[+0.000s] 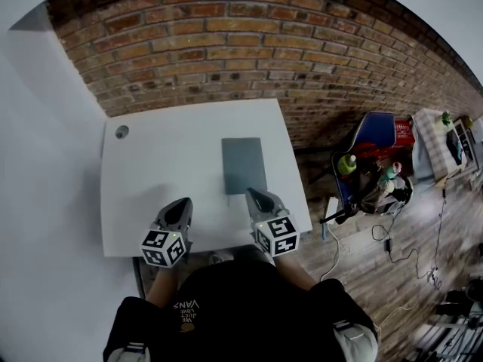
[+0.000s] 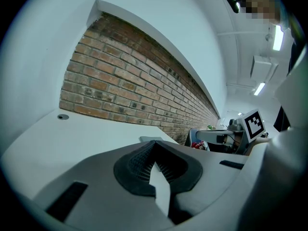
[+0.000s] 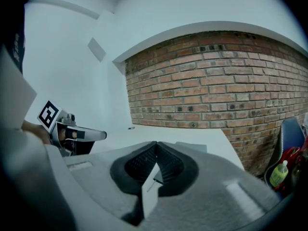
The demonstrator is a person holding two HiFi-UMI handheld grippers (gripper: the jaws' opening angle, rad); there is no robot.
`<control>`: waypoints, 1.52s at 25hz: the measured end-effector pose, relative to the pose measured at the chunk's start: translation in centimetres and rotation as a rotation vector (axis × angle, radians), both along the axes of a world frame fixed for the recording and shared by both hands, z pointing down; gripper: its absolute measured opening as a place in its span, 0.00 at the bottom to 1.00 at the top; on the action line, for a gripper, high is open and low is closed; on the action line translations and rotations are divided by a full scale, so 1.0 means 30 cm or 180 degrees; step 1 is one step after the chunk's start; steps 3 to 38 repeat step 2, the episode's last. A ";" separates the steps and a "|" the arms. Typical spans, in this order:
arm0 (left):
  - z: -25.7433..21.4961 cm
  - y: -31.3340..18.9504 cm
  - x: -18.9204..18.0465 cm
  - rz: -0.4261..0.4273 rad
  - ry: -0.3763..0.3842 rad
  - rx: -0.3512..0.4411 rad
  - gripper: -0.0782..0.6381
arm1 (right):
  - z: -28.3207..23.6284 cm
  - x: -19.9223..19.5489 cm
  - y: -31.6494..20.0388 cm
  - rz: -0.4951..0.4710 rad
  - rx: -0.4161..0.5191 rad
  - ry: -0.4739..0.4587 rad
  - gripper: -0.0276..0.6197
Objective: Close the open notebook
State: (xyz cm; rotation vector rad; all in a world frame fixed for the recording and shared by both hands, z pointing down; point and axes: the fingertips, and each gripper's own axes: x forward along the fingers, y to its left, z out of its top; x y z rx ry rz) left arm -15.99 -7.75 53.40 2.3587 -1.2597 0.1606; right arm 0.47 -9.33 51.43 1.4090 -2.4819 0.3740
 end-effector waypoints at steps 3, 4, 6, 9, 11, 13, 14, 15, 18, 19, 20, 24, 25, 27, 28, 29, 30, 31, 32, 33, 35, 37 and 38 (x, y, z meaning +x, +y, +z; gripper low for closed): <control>-0.002 0.000 0.001 -0.0001 -0.0001 0.0000 0.12 | 0.001 0.003 0.001 0.0007 -0.0013 -0.0009 0.04; -0.002 0.000 0.001 -0.0001 -0.0001 0.0000 0.12 | 0.001 0.003 0.001 0.0007 -0.0013 -0.0009 0.04; -0.002 0.000 0.001 -0.0001 -0.0001 0.0000 0.12 | 0.001 0.003 0.001 0.0007 -0.0013 -0.0009 0.04; -0.002 0.000 0.001 -0.0001 -0.0001 0.0000 0.12 | 0.001 0.003 0.001 0.0007 -0.0013 -0.0009 0.04; -0.002 0.000 0.001 -0.0001 -0.0001 0.0000 0.12 | 0.001 0.003 0.001 0.0007 -0.0013 -0.0009 0.04; -0.002 0.000 0.001 -0.0001 -0.0001 0.0000 0.12 | 0.001 0.003 0.001 0.0007 -0.0013 -0.0009 0.04; -0.002 0.000 0.001 -0.0001 -0.0001 0.0000 0.12 | 0.001 0.003 0.001 0.0007 -0.0013 -0.0009 0.04; -0.002 0.000 0.001 -0.0001 -0.0001 0.0000 0.12 | 0.001 0.003 0.001 0.0007 -0.0013 -0.0009 0.04; -0.002 0.000 0.001 -0.0001 -0.0001 0.0000 0.12 | 0.001 0.003 0.001 0.0007 -0.0013 -0.0009 0.04; -0.002 0.000 0.001 -0.0001 -0.0001 0.0000 0.12 | 0.001 0.003 0.001 0.0007 -0.0013 -0.0009 0.04; -0.002 0.000 0.001 -0.0001 -0.0001 0.0000 0.12 | 0.001 0.003 0.001 0.0007 -0.0013 -0.0009 0.04; -0.002 0.000 0.001 -0.0001 -0.0001 0.0000 0.12 | 0.001 0.003 0.001 0.0007 -0.0013 -0.0009 0.04; -0.002 0.000 0.001 -0.0001 -0.0001 0.0000 0.12 | 0.001 0.003 0.001 0.0007 -0.0013 -0.0009 0.04; -0.002 0.000 0.001 -0.0001 -0.0001 0.0000 0.12 | 0.001 0.003 0.001 0.0007 -0.0013 -0.0009 0.04; -0.002 0.000 0.001 -0.0001 -0.0001 0.0000 0.12 | 0.001 0.003 0.001 0.0007 -0.0013 -0.0009 0.04; -0.002 0.000 0.001 -0.0001 -0.0001 0.0000 0.12 | 0.001 0.003 0.001 0.0007 -0.0013 -0.0009 0.04; -0.002 0.000 0.001 -0.0001 -0.0001 0.0000 0.12 | 0.001 0.003 0.001 0.0007 -0.0013 -0.0009 0.04; -0.002 0.000 0.001 -0.0001 -0.0001 0.0000 0.12 | 0.001 0.003 0.001 0.0007 -0.0013 -0.0009 0.04; -0.002 0.000 0.001 -0.0001 -0.0001 0.0000 0.12 | 0.001 0.003 0.001 0.0007 -0.0013 -0.0009 0.04; -0.002 0.000 0.001 -0.0001 -0.0001 0.0000 0.12 | 0.001 0.003 0.001 0.0007 -0.0013 -0.0009 0.04; -0.002 0.000 0.001 -0.0001 -0.0001 0.0000 0.12 | 0.001 0.003 0.001 0.0007 -0.0013 -0.0009 0.04; -0.002 0.000 0.001 -0.0001 -0.0001 0.0000 0.12 | 0.001 0.003 0.001 0.0007 -0.0013 -0.0009 0.04; -0.002 0.000 0.001 -0.0001 -0.0001 0.0000 0.12 | 0.001 0.003 0.001 0.0007 -0.0013 -0.0009 0.04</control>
